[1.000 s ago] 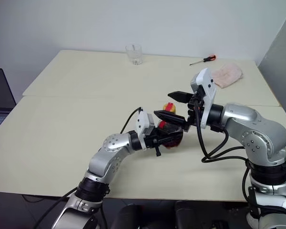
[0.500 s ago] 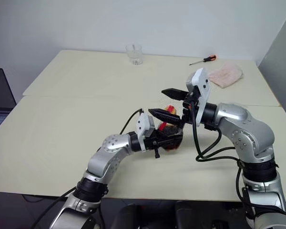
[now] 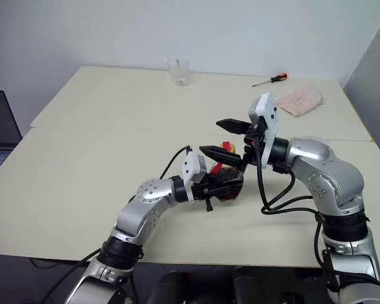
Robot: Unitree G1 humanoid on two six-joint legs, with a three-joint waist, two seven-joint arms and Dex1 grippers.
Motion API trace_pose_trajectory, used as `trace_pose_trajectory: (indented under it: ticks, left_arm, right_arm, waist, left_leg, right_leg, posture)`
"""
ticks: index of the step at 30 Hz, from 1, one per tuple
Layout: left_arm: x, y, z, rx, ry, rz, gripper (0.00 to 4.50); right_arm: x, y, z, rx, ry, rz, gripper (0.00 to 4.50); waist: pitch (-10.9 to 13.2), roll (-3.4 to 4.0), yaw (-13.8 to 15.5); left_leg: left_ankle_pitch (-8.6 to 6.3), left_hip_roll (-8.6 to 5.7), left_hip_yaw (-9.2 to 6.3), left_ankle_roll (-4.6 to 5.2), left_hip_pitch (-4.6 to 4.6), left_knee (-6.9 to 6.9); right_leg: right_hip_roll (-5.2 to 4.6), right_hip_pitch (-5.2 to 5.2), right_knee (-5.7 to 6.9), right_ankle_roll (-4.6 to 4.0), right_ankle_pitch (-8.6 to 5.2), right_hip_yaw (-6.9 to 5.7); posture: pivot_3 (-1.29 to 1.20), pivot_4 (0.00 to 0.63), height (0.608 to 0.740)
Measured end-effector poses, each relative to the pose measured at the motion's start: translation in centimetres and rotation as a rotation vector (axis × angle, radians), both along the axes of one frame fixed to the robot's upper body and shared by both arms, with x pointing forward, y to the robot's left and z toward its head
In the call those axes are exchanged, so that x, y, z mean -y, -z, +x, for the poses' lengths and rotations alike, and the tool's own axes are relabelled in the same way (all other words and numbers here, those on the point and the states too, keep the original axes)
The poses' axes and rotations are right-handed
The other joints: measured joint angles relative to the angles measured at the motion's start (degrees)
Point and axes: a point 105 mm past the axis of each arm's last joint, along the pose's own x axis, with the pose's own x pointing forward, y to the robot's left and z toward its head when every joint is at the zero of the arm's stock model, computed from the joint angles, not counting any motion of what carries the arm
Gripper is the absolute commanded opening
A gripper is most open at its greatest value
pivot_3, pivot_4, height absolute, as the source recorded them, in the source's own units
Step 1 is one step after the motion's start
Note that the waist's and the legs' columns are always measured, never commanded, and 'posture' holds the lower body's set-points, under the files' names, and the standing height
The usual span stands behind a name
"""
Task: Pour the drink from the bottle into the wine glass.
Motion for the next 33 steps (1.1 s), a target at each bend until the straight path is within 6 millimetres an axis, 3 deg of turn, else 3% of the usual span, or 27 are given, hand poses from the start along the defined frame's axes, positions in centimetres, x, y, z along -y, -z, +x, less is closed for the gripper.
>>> trace_pose_trajectory:
  ticks: [16, 26, 27, 33]
  left_arm:
    - [0.0, 0.1, 0.0, 0.003, -0.001, 0.008, 0.9]
    - [0.0, 0.2, 0.2, 0.001, -0.007, 0.009, 0.9]
    - [0.0, 0.2, 0.2, 0.001, -0.007, 0.013, 0.9]
    - [0.2, 0.5, 0.2, -0.003, -0.007, 0.022, 0.9]
  right_arm:
    - [1.8, 0.7, -0.9, -0.01, 0.02, -0.02, 4.5]
    - [1.1, 0.8, -2.0, -0.014, -0.034, -0.032, 1.44]
    - [1.2, 0.9, -2.1, -0.013, -0.036, -0.039, 1.28]
    - [1.5, 1.1, -2.1, -0.021, -0.031, -0.051, 1.28]
  waist:
    - [0.0, 0.0, 0.0]
    - [0.0, 0.0, 0.0]
    - [0.0, 0.0, 0.0]
    - [0.0, 0.0, 0.0]
  left_leg:
    - [0.0, -0.01, 0.0, 0.0, 0.01, 0.01]
    - [0.0, -0.01, 0.0, 0.0, 0.01, 0.01]
    - [0.0, -0.02, 0.0, 0.0, 0.01, 0.02]
    - [0.0, -0.01, 0.0, 0.0, 0.01, 0.02]
  right_leg:
    - [0.0, 0.01, 0.0, 0.0, 0.0, 0.0]
    - [0.0, 0.01, 0.01, 0.0, 0.0, -0.01]
    - [0.0, 0.01, 0.0, 0.0, 0.0, -0.01]
    - [0.01, 0.02, 0.01, 0.0, 0.0, -0.01]
  posture:
    - [0.0, 0.15, 0.74]
    - [0.0, 0.15, 0.74]
    - [0.0, 0.15, 0.74]
    - [0.0, 0.15, 0.74]
